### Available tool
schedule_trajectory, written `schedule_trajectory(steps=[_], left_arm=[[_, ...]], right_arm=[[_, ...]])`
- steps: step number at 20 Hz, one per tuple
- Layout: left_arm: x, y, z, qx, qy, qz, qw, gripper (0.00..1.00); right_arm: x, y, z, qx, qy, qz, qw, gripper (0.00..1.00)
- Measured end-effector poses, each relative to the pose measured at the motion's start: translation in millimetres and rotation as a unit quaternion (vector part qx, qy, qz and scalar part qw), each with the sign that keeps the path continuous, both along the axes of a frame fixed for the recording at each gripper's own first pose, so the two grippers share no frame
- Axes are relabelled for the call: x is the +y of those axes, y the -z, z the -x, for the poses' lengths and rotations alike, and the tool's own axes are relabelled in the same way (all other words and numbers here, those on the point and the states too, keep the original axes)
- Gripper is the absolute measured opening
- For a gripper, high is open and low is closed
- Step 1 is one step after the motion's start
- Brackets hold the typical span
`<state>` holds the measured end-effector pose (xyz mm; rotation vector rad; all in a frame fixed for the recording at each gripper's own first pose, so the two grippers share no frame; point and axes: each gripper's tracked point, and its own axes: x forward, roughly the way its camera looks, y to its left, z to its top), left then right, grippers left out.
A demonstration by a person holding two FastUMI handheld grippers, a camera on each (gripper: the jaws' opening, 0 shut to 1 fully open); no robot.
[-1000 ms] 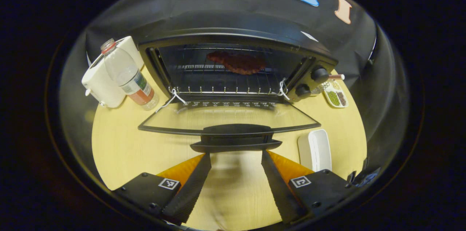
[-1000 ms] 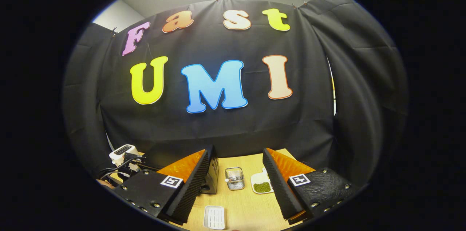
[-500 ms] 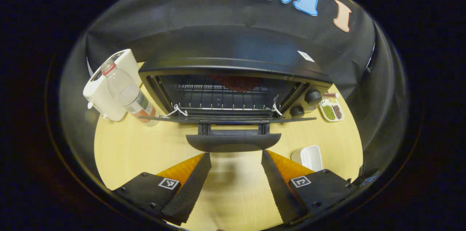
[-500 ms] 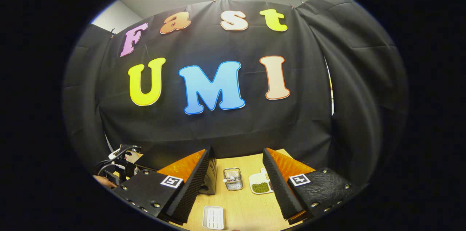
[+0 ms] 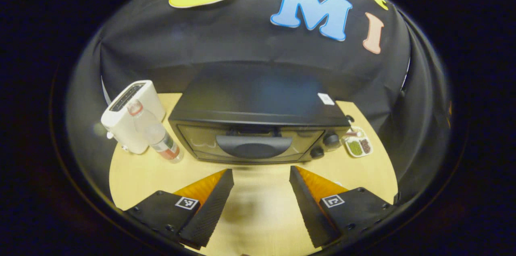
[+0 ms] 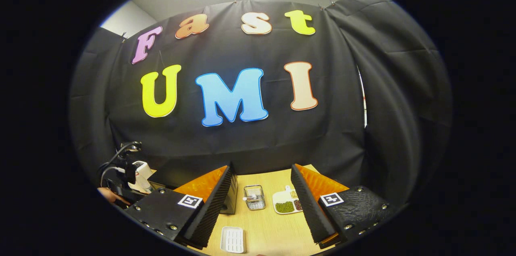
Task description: Open the electric oven with the left hand, put the food in, and close the electric oven.
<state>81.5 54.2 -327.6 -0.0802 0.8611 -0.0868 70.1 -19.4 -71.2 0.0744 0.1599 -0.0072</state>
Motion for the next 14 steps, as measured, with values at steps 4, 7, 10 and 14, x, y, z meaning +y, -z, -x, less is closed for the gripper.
schedule_trajectory(steps=[4, 7, 10, 14], left_arm=[[-11.0, -84.7, 0.7, -0.112, -0.011, -0.013, 0.994, 0.98], [-26.0, -169.5, 11.4, -0.214, -0.027, -0.011, 0.976, 0.98], [-34.1, -240.2, 34.5, -0.288, -0.034, -0.026, 0.957, 0.97], [-44.2, -298.4, 59.8, -0.356, -0.041, -0.047, 0.932, 0.91]], right_arm=[[-1.2, -8.0, -0.6, -0.007, -0.017, 0.003, 1.0, 0.91], [-0.5, -20.6, -1.3, -0.016, -0.03, 0.011, 0.999, 0.91], [2.0, -37.3, 1.8, -0.027, -0.046, 0.014, 0.998, 0.91], [11.0, -59.7, 8.1, -0.045, -0.07, 0.014, 0.996, 0.91]])
